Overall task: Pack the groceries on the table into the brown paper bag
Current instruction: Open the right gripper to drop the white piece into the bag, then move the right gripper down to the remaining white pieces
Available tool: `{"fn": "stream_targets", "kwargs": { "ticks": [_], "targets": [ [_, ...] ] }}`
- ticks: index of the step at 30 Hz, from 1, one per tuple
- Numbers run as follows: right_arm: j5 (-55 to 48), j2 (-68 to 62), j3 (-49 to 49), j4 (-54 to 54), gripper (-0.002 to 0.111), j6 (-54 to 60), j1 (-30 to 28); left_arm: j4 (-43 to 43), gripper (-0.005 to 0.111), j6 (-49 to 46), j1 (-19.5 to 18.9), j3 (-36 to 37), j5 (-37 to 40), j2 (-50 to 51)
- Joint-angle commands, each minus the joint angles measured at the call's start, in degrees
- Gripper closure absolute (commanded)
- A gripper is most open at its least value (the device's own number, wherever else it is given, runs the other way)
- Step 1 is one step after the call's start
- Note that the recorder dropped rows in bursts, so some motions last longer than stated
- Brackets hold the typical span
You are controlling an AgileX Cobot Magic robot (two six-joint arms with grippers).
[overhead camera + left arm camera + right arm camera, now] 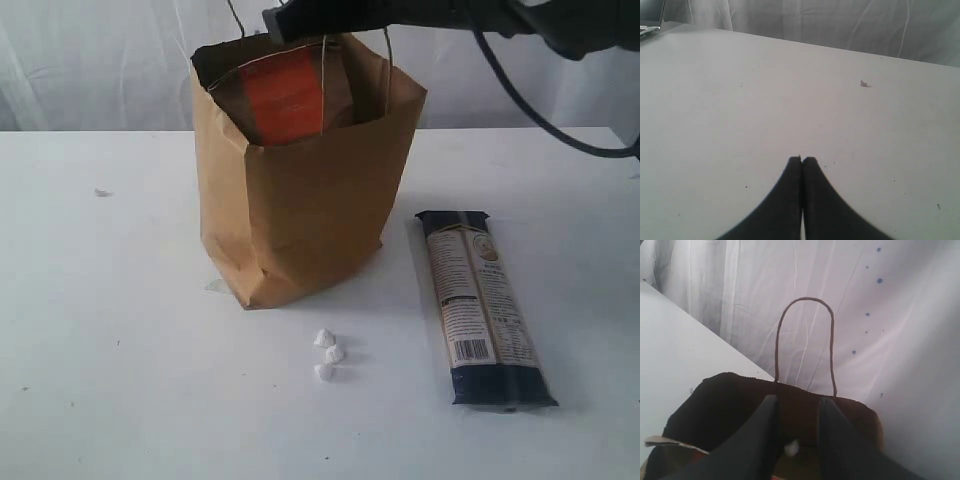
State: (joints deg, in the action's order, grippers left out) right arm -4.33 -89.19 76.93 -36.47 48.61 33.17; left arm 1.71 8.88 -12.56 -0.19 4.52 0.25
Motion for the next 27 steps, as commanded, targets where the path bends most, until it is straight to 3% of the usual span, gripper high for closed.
{"fn": "stream_targets", "kwargs": {
  "ticks": [1,4,11,18,22,27],
  "targets": [
    [0.47,0.14,0.34,0.17,0.081,-1.9,-0.02,-0.17,0.107,-0.08,0.14,0.19,-0.18,-0.25],
    [-4.21,1.26,0.34,0.17,0.081,-7.58,-0.02,-0.17,0.107,-0.08,0.14,0.19,-0.18,-0.25],
    [-19.29,6.43,0.34,0.32,0.082,-8.21,-0.02,-0.17,0.107,-0.08,0.14,0.19,-0.18,-0.25],
    [-31.42,11.48,0.34,2.69,0.107,-8.21,-0.02,-0.17,0.107,-0.08,0.14,0.19,-0.18,-0.25],
    [-40.43,14.12,-2.17,4.11,0.108,-8.9,-0.02,-0.17,0.107,-0.08,0.14,0.19,-0.18,-0.25],
    [-38.81,17.09,-10.55,4.85,0.108,-8.97,0.48,-0.17,0.107,-0.08,0.14,0.19,-0.18,-0.25]
  ]
}}
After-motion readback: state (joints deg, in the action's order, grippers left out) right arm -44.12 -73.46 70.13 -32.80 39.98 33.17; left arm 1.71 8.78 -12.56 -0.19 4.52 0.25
